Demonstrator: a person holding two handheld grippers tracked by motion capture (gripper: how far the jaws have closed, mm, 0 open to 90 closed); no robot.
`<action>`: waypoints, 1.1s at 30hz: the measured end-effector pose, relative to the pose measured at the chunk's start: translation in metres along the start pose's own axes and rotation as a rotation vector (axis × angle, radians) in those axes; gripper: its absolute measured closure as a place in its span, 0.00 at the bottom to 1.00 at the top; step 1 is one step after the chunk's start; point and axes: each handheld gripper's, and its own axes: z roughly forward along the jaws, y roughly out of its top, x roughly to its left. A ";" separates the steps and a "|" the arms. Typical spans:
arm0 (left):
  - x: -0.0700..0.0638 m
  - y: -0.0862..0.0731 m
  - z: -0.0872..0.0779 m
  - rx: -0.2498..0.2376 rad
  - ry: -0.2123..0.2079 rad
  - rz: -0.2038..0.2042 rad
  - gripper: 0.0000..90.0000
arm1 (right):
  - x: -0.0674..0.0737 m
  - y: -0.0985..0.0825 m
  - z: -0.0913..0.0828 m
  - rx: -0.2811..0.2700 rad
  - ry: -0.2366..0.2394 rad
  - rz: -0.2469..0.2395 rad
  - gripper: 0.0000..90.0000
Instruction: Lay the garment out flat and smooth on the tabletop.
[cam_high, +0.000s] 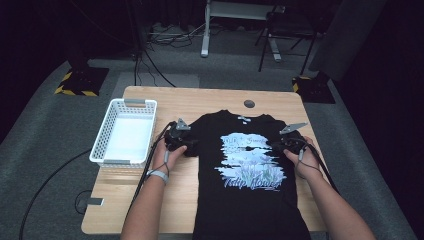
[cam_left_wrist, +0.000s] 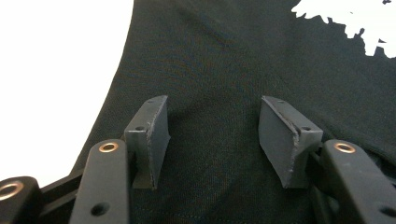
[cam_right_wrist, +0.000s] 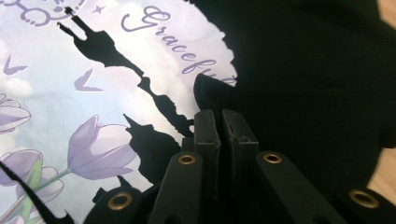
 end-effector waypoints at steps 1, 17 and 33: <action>0.000 0.000 0.000 0.000 -0.001 -0.001 0.49 | 0.000 0.000 -0.003 -0.008 -0.008 0.001 0.95; 0.000 0.000 0.000 0.000 -0.001 -0.002 0.49 | -0.053 -0.039 -0.088 -0.150 -0.222 0.236 0.84; -0.019 0.018 -0.023 -0.091 0.022 -0.012 0.38 | -0.015 -0.024 -0.111 -0.263 -0.154 0.168 0.41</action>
